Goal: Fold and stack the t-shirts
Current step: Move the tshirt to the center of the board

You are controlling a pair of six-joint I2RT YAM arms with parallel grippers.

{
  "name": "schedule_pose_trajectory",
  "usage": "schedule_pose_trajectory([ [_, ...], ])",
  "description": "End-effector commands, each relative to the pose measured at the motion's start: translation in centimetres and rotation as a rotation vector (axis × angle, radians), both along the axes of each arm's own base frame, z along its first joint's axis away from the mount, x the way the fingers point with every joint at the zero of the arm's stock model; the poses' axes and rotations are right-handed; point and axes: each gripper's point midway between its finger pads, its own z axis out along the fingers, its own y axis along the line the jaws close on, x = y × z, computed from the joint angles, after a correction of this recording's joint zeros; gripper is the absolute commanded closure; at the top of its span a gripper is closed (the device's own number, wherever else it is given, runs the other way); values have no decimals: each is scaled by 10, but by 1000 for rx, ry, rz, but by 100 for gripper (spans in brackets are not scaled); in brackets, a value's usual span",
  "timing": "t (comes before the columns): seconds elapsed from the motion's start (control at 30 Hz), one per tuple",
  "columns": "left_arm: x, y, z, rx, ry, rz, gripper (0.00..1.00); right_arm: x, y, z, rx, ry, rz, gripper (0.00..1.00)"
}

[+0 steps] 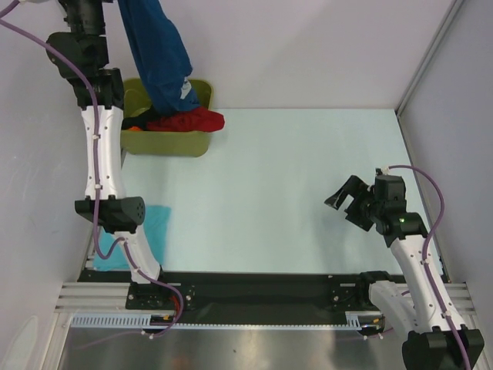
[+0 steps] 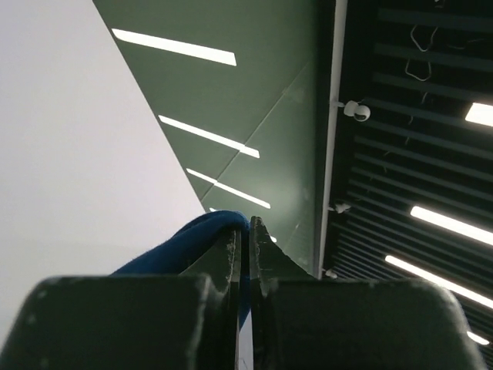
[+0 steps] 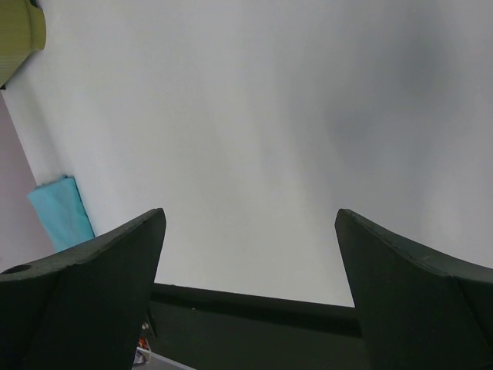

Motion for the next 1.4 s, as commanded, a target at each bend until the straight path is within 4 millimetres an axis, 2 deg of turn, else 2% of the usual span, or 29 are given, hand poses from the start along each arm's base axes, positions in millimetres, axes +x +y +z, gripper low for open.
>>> schedule_pose_trajectory([
  [0.0,-87,-8,46,-37,-188,-120,100,7,7,20,18,-59,21,1],
  [0.03,-106,-20,53,-38,-217,-174,100,7,8,20,21,-60,24,1],
  [0.2,-140,-25,65,-68,-260,-283,100,4,19,26,47,-77,63,2],
  [0.23,-153,-27,69,-84,-292,-334,100,2,21,26,48,-77,72,2],
  [0.33,-179,-40,76,-62,-306,-368,100,-3,23,25,36,-82,91,2],
  [0.37,-203,-44,82,-36,-327,-366,100,-4,23,26,29,-87,94,1],
  [0.4,-215,-51,84,-21,-327,-380,100,-5,22,25,20,-90,94,2],
  [0.43,-211,-58,80,2,-297,-363,100,-7,24,25,19,-90,105,2],
  [0.5,-238,-72,80,45,-302,-412,100,-10,28,25,22,-91,125,1],
  [0.53,-226,-81,71,67,-257,-418,100,-11,31,25,27,-89,135,2],
  [0.57,-224,-89,65,87,-231,-438,100,-11,33,26,30,-90,141,2],
  [0.6,-226,-103,55,120,-194,-483,100,-12,35,26,32,-91,149,2],
  [0.67,-215,-123,37,177,-118,-502,100,-13,37,27,35,-97,160,2],
  [0.7,-212,-140,21,225,-58,-524,100,-14,38,28,38,-100,168,2],
  [0.73,-198,-155,2,253,33,-547,100,-15,38,28,39,-101,169,2],
  [0.8,-199,-177,-19,285,62,-612,100,-16,39,29,38,-103,175,2],
  [0.83,-186,-194,-44,324,134,-637,100,-17,39,29,38,-103,175,2],
  [0.9,-180,-215,-75,391,213,-690,98,-16,38,30,37,-109,167,2],
  [0.93,-164,-229,-110,455,314,-701,98,-16,37,31,34,-110,167,2],
  [1.0,-147,-248,-167,556,487,-746,100,-18,37,34,27,-118,173,2],
  [1.07,-147,-263,-195,597,559,-803,100,-19,35,32,13,-114,172,2],
  [1.13,-144,-277,-193,603,549,-816,100,-21,32,25,1,-83,165,2],
  [1.17,-147,-282,-184,605,523,-824,100,-21,32,24,1,-78,167,1],
  [1.2,-168,-284,-151,609,434,-836,100,-22,32,20,0,-60,170,1],
  [1.23,-171,-289,-142,614,411,-846,100,-22,32,20,1,-58,171,1],
  [1.27,-172,-302,-142,630,409,-877,100,-22,33,19,2,-51,172,1],
  [1.3,-188,-296,-116,624,349,-882,100,-23,32,18,-1,-48,172,1],
  [1.37,-198,-295,-105,625,324,-899,100,-22,31,16,-4,-48,167,1],
])
